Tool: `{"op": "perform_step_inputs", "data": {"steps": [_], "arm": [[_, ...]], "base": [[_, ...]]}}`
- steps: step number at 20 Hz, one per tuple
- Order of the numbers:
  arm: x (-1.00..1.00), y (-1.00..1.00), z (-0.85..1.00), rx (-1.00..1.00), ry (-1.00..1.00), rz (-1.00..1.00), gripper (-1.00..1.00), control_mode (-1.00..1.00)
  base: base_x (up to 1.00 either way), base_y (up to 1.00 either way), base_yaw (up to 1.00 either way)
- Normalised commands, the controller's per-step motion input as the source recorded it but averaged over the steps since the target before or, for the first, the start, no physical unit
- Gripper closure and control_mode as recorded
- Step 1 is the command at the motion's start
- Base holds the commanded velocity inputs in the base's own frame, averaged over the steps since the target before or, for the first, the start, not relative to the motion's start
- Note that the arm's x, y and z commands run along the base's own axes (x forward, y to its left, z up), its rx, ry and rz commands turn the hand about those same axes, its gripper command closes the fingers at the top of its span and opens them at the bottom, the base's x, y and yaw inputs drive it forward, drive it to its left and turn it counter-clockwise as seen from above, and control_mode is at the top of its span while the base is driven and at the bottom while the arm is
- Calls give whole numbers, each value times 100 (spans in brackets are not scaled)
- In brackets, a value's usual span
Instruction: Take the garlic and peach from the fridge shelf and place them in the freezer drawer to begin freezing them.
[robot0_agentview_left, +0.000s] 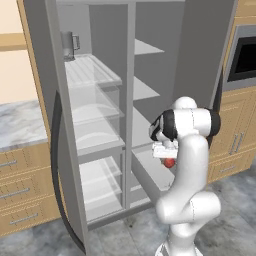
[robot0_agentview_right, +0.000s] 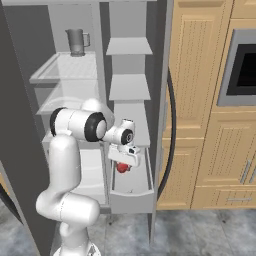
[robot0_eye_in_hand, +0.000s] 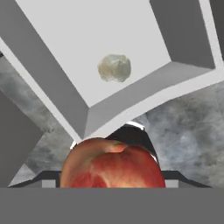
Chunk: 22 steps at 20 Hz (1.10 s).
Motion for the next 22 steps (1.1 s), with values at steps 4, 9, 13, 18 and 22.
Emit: {"op": "perform_step_inputs", "data": {"steps": [4,9,13,18,22], "arm": [[0,0,-66,0,0,0,100,-100],[0,0,-57,0,0,0,100,-100],[1,0,-54,0,0,0,100,-100],[0,0,-45,0,-3,1,100,-100],[4,0,-43,1,-1,6,100,-100]], "base": [[0,0,0],[0,0,0],[0,0,0],[0,0,0],[0,0,0]]}}
